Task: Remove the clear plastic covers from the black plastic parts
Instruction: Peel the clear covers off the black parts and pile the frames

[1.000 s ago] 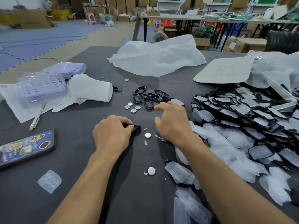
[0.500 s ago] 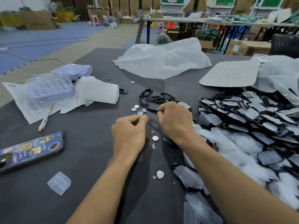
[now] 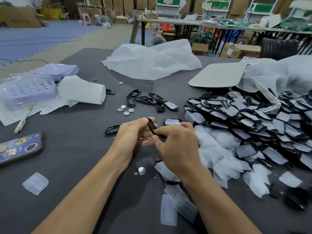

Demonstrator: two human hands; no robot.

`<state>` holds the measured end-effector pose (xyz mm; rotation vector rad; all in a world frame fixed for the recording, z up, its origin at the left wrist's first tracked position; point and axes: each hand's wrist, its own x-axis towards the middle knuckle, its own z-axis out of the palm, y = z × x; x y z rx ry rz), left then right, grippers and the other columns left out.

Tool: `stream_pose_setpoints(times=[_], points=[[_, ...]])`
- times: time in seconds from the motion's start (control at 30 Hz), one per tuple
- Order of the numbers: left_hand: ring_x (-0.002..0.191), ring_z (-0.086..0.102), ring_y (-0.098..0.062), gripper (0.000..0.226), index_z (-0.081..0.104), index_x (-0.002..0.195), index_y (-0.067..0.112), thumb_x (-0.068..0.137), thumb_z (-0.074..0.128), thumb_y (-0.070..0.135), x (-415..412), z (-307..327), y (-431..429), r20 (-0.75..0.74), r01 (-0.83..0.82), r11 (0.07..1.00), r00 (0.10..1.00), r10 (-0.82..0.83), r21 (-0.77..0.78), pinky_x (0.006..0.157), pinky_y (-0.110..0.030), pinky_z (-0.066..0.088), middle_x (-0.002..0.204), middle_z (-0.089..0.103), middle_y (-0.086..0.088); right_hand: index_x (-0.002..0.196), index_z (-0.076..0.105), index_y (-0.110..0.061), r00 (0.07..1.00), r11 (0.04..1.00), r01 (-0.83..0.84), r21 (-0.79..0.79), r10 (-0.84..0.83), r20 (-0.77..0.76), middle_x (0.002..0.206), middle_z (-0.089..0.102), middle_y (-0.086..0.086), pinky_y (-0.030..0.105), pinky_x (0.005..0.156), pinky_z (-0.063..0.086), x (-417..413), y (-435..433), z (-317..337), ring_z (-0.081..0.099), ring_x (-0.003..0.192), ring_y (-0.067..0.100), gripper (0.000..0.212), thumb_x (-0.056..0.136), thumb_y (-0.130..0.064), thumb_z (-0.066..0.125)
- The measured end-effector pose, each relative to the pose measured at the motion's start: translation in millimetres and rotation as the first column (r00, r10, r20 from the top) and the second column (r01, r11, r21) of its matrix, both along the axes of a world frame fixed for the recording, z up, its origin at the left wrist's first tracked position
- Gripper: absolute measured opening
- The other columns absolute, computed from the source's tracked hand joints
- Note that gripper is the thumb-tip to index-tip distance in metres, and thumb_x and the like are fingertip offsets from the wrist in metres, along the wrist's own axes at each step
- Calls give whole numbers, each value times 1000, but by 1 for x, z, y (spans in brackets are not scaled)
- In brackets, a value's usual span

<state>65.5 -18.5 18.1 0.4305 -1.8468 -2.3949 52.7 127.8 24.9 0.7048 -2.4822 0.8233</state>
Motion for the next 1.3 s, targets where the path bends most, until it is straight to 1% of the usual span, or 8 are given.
stream_pose_setpoints(times=[0.07,0.17,0.23,0.33,0.6,0.77,1.03,1.3], points=[[85,74,-9,20,81,103,23,101,62,19,0,-3,-1,-11,41,994,999,-43,-98,67,-20,58,107,80,-1,87,81,-27,996,998,-65,19,63,61,75,75,-7,33,95,37,-3,-5,-4,61,74,12,12,89,-36,72],[83,76,-15,19,78,102,14,101,61,7,-4,-5,-9,-5,-54,998,999,54,-24,64,-24,60,102,81,-6,92,82,-29,992,990,-61,-125,74,99,80,77,-9,36,99,45,-11,6,-1,65,78,11,9,88,-28,75],[76,74,-15,19,76,95,9,100,59,2,-7,-5,-17,8,-150,989,989,150,7,67,-30,65,94,79,-7,94,83,-24,994,978,110,-180,-103,48,83,79,-4,45,97,49,-20,26,5,69,82,20,14,88,-15,75],[71,73,-14,18,74,92,7,100,59,0,-11,-6,-26,-1,-246,969,969,246,31,67,-30,65,83,77,-4,100,81,-23,927,908,376,-187,-369,71,84,78,-3,33,103,35,-35,63,15,68,89,24,15,92,-16,71],[65,74,-14,12,76,86,8,88,72,-3,-15,-6,-28,5,-327,945,945,327,-29,58,-25,61,73,76,-3,73,78,-32,950,966,209,154,-238,204,63,62,-15,41,102,42,-29,67,26,60,87,19,15,84,-21,77],[64,72,-19,18,77,78,10,84,72,-6,-14,-7,-21,-10,-317,944,948,318,-93,65,-38,66,75,76,-7,62,77,-33,851,957,164,237,-259,458,58,68,-14,26,61,57,-30,92,41,64,59,2,25,75,-13,82],[62,73,-14,18,79,91,16,85,73,0,-9,-17,-11,-7,-217,933,974,225,-289,52,-23,57,76,79,-4,89,77,-35,775,963,97,251,-232,588,82,72,-10,14,53,43,-31,83,23,68,68,5,15,78,-31,86],[66,75,-15,19,82,85,23,82,73,6,-8,-19,-12,-20,-188,909,981,194,-371,58,-28,56,76,79,-2,91,81,-28,824,896,444,21,-418,382,77,74,-4,38,80,61,-53,96,23,69,73,20,25,86,-8,65]])
